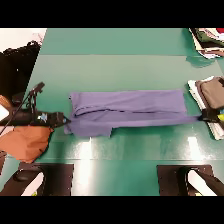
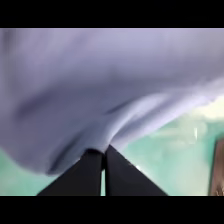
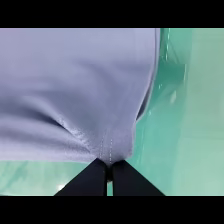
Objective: Fold the shirts.
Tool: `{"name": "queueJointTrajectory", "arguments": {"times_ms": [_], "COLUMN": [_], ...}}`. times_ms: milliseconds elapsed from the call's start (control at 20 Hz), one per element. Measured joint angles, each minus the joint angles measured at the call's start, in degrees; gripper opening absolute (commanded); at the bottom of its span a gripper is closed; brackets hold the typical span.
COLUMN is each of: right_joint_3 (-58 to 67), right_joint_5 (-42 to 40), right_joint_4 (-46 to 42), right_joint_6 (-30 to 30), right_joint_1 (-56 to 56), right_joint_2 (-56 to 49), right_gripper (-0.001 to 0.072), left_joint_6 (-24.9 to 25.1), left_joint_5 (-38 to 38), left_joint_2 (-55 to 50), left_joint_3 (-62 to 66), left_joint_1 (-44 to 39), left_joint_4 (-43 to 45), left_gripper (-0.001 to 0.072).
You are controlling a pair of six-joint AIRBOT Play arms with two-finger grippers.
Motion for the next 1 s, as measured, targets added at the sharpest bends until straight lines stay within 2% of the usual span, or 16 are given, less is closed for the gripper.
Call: {"name": "queueJointTrajectory", "arguments": {"times_ms": [200,350,400,450,500,600,750,800,850,900,950,1000], "right_joint_3": [9.38,16.44,18.6,20.83,22.84,26.62,29.94,30.32,30.45,30.36,29.94,29.27], "right_joint_5": [-2.54,-4.04,-4.57,-5.07,-5.64,-5.86,-5.03,-4.52,-3.89,-3.19,-2.54,-2.03], "right_joint_4": [0.52,3.5,4.59,5.88,6.99,9.68,12.39,12.98,13.53,13.68,13.92,14.1], "right_joint_6": [0.81,0.94,0.96,1.05,1.07,1.07,0.11,-0.44,-0.9,-1.36,-1.73,-1.99], "right_joint_1": [3.15,3.98,4.09,4.17,4.22,4.28,3.63,2.97,1.99,0.83,-0.63,-1.97], "right_joint_2": [-12.98,-21.92,-24.44,-26.99,-29.27,-33.44,-37.48,-38.12,-38.66,-39.01,-39.26,-39.47], "right_gripper": [0.0014,0.0015,0.0062,0.0254,0.0371,0.039,0.0391,0.046,0.0535,0.0536,0.0535,0.0535], "left_joint_6": [3.23,5.2,5.6,5.88,6.01,6.08,6.14,6.14,6.14,6.16,6.38,6.69], "left_joint_5": [9.99,14.08,15.21,16.17,16.9,17.97,16.81,15.45,14.1,12.85,11.85,11.17], "left_joint_2": [-14.45,-24.94,-28.17,-30.84,-33.11,-36.35,-38.29,-38.66,-38.88,-39.04,-39.21,-39.28], "left_joint_3": [8.46,15.61,17.88,19.85,21.59,24.65,27.91,28.76,29.38,29.83,30.14,30.36], "left_joint_1": [-0.02,-0.04,-0.07,-0.09,-0.04,0.04,0.0,0.02,0.0,-0.04,-0.11,-0.09], "left_joint_4": [0.5,0.68,0.7,0.74,0.85,0.61,0.07,-0.24,-0.63,-1.09,-1.42,-1.7], "left_gripper": [0.0024,0.0025,0.0051,0.0337,0.0608,0.0613,0.0611,0.0543,0.0316,0.0134,0.0049,0.0024]}}
